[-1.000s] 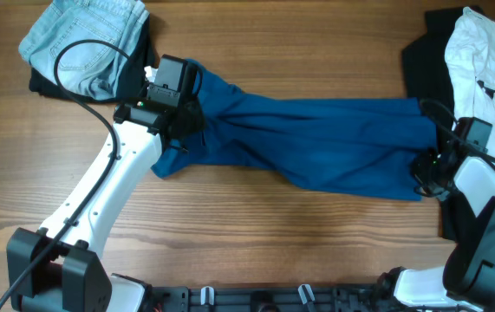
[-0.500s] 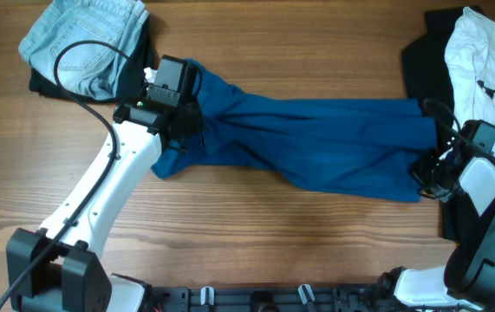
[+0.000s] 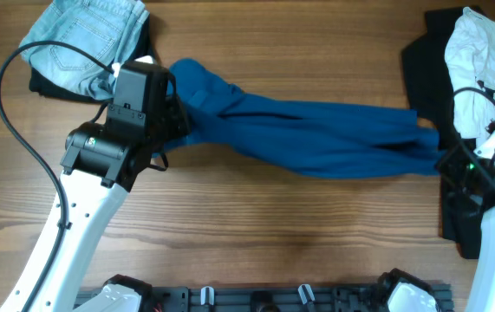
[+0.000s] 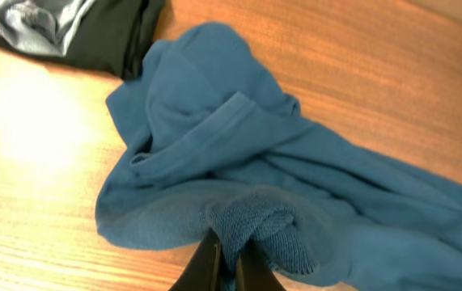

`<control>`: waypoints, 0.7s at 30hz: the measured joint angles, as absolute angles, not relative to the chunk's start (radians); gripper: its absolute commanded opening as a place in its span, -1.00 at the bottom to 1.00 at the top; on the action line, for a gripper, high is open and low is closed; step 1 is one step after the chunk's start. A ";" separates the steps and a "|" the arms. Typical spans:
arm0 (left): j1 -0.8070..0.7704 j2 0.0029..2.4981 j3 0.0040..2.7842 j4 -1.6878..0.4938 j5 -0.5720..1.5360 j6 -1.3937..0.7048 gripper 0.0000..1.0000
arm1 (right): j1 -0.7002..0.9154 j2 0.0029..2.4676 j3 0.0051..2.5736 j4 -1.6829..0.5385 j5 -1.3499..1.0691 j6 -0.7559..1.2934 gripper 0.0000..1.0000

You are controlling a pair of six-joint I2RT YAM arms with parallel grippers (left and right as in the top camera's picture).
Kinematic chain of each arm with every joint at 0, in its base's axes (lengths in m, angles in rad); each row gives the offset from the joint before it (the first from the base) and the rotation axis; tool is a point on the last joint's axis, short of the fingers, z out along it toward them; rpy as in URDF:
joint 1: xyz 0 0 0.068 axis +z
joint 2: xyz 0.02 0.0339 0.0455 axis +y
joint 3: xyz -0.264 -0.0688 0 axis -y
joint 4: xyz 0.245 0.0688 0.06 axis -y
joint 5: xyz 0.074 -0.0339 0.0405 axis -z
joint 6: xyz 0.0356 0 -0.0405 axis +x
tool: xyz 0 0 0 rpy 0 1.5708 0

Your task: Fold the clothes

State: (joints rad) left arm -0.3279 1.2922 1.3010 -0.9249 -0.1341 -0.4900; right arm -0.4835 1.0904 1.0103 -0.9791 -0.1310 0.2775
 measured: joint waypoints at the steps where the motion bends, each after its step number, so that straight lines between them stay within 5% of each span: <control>1: -0.328 1.292 1.301 -0.933 -0.132 -0.490 -0.92 | -0.484 1.069 1.011 -0.990 -0.131 0.271 -0.92; 8: -0.328 1.292 1.301 -0.968 -0.130 -0.490 -0.92 | -0.484 1.020 1.011 -1.012 -0.111 0.255 -0.92; 21: -0.324 1.526 1.301 -0.746 -0.231 -0.490 -0.92 | -0.484 1.358 1.011 -0.705 -0.157 0.236 -0.92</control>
State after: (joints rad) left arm -0.3241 1.5265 1.3010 -0.7456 -0.2314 -0.4896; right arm -0.4835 1.3579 1.0107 -0.7052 -0.1570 0.2356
